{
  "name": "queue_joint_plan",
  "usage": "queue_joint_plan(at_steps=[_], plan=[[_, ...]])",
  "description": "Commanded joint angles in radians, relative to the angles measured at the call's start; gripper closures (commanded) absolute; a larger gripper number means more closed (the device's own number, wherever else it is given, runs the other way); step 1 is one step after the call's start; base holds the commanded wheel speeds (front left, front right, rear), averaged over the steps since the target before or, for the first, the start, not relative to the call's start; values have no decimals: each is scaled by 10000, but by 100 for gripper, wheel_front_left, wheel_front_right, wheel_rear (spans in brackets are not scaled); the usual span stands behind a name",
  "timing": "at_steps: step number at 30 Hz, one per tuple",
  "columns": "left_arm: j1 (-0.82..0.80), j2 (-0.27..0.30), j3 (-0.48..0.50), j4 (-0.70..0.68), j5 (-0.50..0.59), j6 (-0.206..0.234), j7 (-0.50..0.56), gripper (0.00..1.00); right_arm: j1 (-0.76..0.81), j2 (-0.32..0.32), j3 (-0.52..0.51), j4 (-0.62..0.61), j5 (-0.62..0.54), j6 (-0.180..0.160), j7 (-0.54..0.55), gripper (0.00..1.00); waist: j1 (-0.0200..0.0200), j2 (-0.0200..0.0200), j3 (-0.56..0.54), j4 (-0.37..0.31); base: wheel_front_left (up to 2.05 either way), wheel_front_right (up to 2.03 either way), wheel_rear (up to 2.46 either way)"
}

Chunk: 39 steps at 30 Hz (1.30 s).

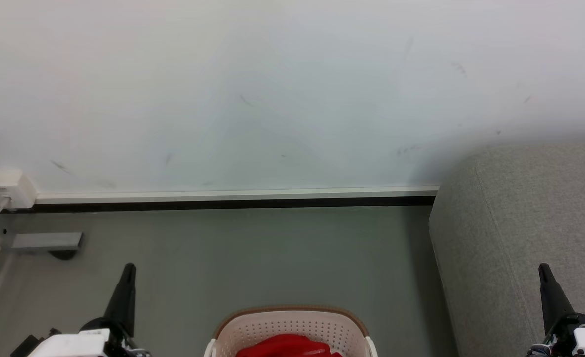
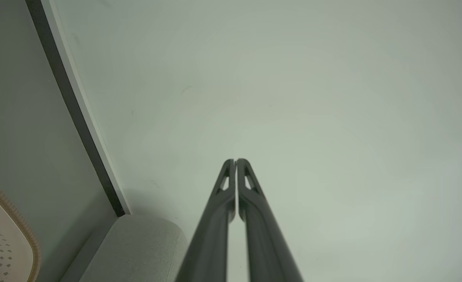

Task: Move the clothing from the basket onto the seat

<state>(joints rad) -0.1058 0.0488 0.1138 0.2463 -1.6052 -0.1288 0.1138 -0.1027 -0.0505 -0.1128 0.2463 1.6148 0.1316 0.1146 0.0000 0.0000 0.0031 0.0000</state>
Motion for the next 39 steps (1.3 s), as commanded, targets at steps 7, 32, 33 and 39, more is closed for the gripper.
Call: queue_joint_plan(at_steps=[7, 32, 33, 39], plan=[[-71, 26, 16, -37, -148, -58, 33, 100, -133, 4, -28, -43, -42, -20, 12, 100, 0, 0, 0, 0, 0, 0, 0], [-71, 26, 16, -37, -148, -58, 33, 100, -134, 4, -28, -43, -42, -20, 13, 100, 0, 0, 0, 0, 0, 0, 0], [-71, 26, 16, -37, -148, -58, 33, 100, -134, 4, -28, -43, -42, -20, 12, 100, 0, 0, 0, 0, 0, 0, 0], [-71, 26, 16, -37, -148, -58, 33, 100, -134, 4, -28, -43, -42, -20, 13, 100, 0, 0, 0, 0, 0, 0, 0]])
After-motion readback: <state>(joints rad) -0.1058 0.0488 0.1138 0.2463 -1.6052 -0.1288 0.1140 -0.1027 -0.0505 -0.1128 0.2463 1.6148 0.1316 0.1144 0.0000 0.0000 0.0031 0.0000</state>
